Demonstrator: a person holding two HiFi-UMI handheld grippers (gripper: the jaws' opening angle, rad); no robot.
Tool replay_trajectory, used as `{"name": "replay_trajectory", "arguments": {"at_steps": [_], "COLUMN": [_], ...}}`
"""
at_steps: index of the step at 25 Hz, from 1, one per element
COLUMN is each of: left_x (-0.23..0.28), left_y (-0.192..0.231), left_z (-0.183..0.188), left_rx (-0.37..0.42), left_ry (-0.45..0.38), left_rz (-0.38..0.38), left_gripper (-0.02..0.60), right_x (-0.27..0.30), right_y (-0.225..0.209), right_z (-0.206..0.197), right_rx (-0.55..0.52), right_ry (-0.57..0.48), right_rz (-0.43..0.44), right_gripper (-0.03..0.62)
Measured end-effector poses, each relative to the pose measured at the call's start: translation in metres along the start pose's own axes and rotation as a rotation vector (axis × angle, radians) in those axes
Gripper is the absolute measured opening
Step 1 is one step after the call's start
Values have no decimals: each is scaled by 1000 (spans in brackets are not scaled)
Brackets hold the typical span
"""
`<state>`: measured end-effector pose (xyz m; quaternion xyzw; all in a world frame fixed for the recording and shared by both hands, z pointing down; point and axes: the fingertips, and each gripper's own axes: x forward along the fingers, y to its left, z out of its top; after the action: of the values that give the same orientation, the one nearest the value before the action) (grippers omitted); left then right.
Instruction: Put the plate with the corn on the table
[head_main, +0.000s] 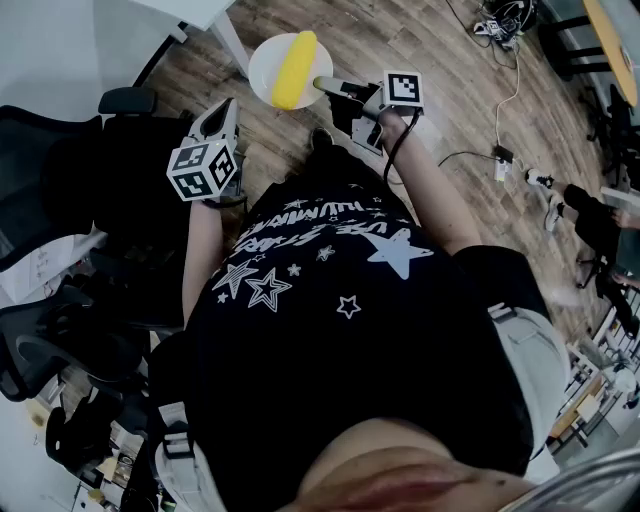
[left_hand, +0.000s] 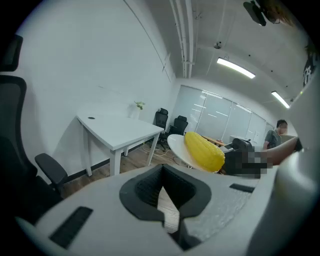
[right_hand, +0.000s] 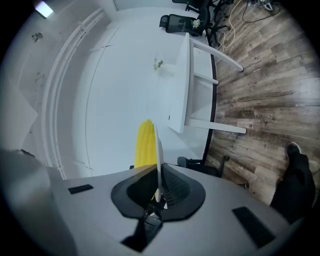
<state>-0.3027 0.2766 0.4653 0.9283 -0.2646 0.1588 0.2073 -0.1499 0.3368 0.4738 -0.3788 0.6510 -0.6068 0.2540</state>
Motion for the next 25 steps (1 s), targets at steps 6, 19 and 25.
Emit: {"name": "replay_trajectory", "arguments": {"at_steps": [6, 19, 25], "left_x": [-1, -9, -5], "left_y": [-1, -5, -4], "left_z": [1, -13, -12], "left_rx": [2, -3, -11], "left_ry": [3, 26, 33], "left_rz": [-5, -30, -36], "left_gripper": [5, 5, 5], "right_x": [-1, -7, -6], "right_y": [2, 2, 5], "right_z": [0, -12, -9], "right_rx": [-6, -24, -20], "right_ry": [-6, -21, -21], "right_rz": [0, -8, -9], "right_gripper": [17, 18, 18]}}
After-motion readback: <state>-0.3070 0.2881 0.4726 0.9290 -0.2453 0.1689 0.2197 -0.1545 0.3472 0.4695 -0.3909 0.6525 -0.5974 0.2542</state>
